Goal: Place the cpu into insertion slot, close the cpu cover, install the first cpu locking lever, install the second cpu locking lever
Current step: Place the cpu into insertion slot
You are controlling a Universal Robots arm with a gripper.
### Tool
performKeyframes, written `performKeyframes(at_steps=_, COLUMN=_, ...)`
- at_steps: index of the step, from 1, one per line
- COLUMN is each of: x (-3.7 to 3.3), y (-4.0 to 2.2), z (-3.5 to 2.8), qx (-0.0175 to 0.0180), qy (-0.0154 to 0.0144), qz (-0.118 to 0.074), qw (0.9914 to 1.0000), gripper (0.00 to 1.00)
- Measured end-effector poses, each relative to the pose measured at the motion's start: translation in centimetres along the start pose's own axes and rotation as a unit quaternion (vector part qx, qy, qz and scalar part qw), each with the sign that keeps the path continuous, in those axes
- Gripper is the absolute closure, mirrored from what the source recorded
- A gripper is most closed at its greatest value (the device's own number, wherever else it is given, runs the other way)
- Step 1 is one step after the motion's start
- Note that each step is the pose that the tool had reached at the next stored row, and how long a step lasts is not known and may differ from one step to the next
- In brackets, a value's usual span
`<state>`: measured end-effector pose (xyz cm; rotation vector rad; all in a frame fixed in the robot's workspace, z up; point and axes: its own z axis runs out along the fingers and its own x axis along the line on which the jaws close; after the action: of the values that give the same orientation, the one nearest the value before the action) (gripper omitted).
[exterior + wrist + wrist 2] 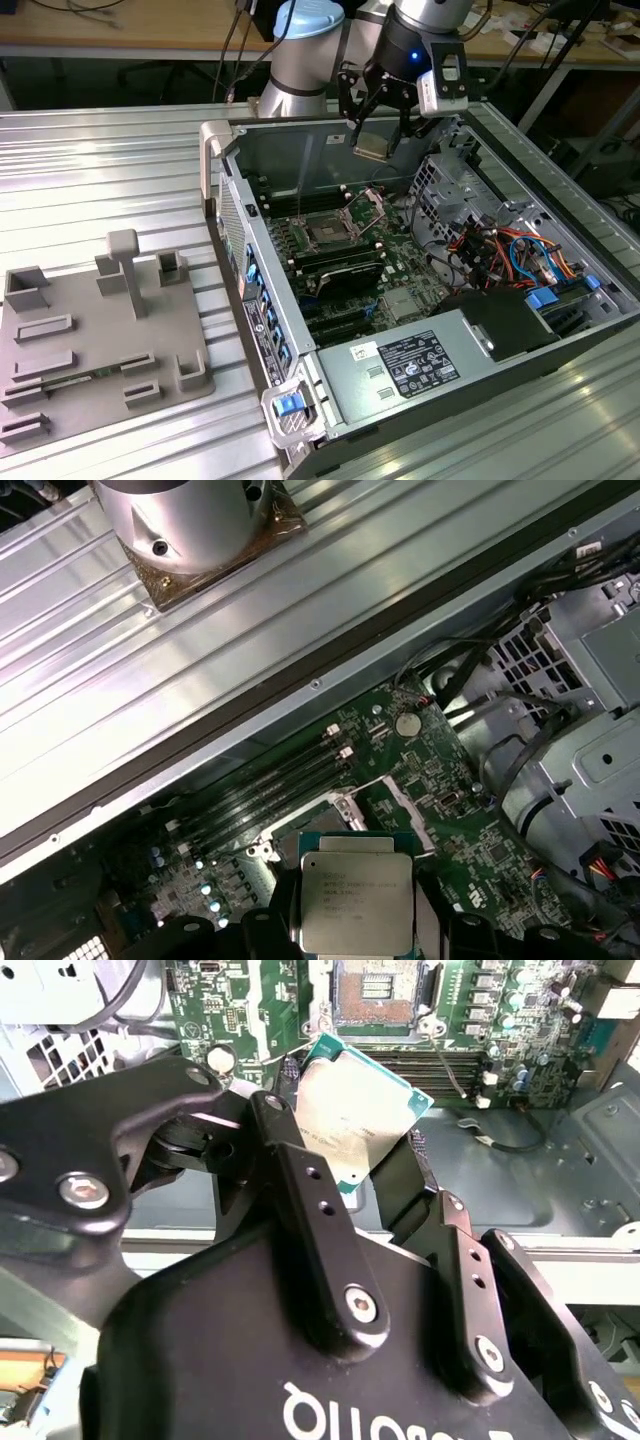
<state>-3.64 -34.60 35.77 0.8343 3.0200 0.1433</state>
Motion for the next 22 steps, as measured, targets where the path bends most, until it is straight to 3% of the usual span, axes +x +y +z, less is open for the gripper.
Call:
performKeyframes(at_steps=15, x=0.11, y=-0.06, z=0.00, qx=0.0000, qy=-0.0003, qz=0.003, qw=0.99999, gripper=0.45)
performKeyframes(at_steps=22, x=0.12, y=-0.07, z=0.02, qx=-0.0005, qy=-0.0023, qz=0.026, qw=0.99966, gripper=0.45)
